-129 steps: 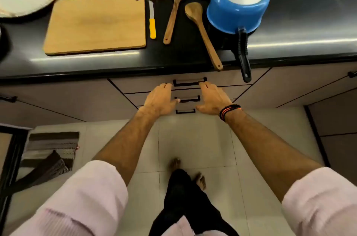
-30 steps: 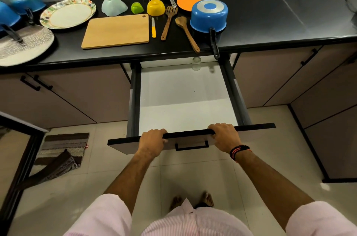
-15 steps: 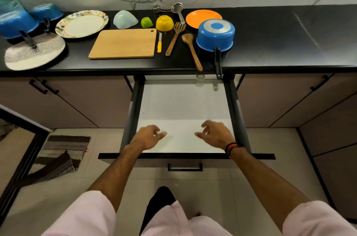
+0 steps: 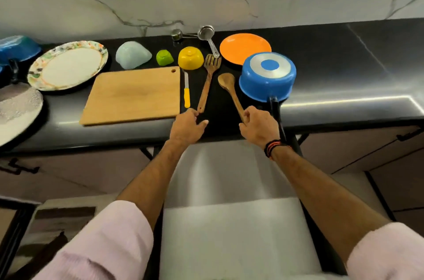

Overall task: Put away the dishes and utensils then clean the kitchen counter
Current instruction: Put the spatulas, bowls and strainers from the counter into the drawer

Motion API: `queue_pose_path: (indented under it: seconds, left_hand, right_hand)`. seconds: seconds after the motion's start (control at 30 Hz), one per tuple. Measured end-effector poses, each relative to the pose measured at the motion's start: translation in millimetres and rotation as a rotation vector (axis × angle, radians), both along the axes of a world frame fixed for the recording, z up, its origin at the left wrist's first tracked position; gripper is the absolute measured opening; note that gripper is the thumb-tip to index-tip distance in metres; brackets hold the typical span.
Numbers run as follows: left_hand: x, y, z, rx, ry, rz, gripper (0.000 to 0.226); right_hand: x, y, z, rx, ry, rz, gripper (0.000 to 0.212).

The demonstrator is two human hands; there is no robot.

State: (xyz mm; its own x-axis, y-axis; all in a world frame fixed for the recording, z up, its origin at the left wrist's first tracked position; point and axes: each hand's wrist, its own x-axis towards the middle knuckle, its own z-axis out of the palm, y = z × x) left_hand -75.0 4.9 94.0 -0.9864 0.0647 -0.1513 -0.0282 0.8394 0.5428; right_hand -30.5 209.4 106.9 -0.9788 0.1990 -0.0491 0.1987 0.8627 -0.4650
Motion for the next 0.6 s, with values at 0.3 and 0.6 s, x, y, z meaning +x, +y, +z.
queue_pose_path:
  seconds: [0.3,0.6]
  left_hand:
    - [-128.6,35.3,-15.4,-0.143,-0.02,-0.055,0.057]
    - [-162.2,54.9,-20.8,-0.213,-0.002,-0.027,0.047]
  right_hand:
    - [-93.3,3.9,-33.0,0.168,-0.045,-0.037,0.048]
    - [-114.5,1.3,-48.6,0.107,0.035,-0.076,0.03]
